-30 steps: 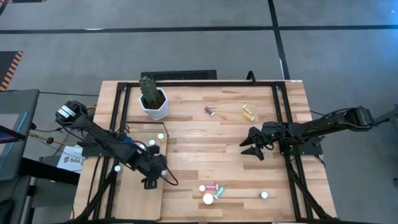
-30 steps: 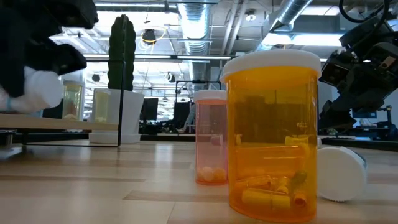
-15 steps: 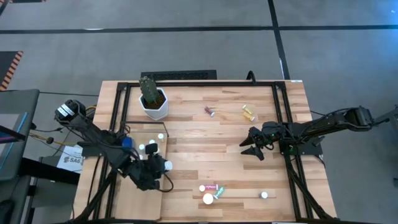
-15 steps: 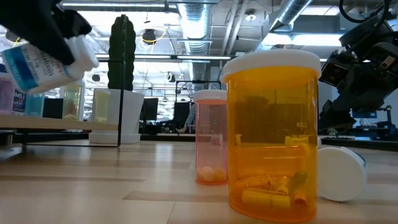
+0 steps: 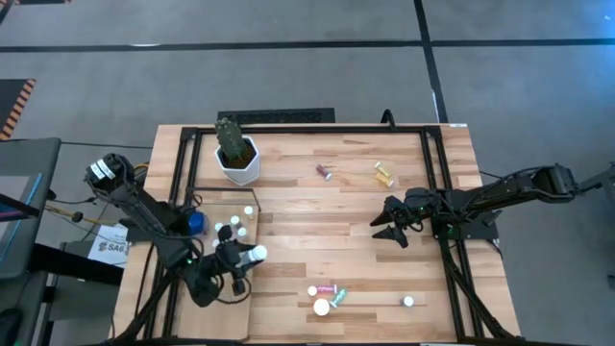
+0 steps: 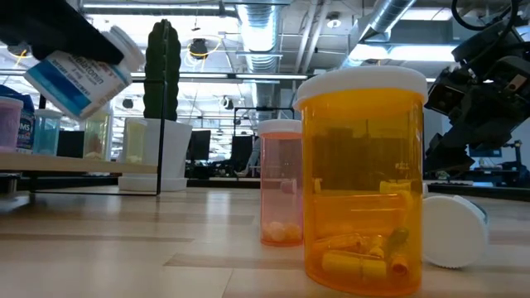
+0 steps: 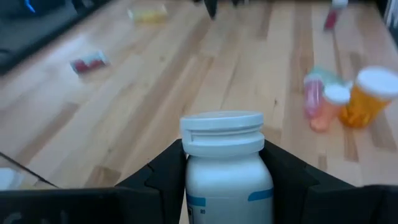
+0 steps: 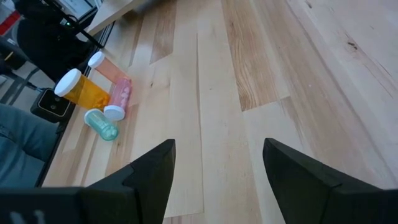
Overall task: Pick and place medicine bottles onto shelf by color
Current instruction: Put the white pill bottle on the shelf
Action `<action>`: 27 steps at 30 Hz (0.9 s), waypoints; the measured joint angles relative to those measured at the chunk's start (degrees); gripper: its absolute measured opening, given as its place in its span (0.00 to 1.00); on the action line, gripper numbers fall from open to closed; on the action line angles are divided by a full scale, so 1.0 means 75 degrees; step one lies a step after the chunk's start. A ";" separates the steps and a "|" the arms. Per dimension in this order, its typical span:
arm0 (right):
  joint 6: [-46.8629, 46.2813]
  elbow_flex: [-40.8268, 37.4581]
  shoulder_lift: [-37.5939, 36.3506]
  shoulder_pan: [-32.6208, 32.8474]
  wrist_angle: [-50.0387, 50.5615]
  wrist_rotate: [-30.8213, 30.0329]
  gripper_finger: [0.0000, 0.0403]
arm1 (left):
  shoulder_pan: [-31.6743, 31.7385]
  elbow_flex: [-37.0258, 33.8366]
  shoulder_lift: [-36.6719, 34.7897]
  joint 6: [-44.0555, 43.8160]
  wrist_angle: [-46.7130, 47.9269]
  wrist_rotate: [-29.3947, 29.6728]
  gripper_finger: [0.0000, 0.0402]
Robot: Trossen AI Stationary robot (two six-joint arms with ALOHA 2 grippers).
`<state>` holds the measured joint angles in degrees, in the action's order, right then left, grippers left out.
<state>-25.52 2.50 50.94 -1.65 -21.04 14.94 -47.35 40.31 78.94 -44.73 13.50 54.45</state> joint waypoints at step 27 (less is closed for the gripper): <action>0.0000 0.0000 0.0000 0.0000 0.0000 -0.0001 0.66 | -0.1984 -0.1627 0.0000 -0.2202 -0.1256 0.2137 0.38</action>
<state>-25.52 2.50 50.94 -1.65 -21.04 14.93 -62.23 28.11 78.94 -61.24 4.08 70.47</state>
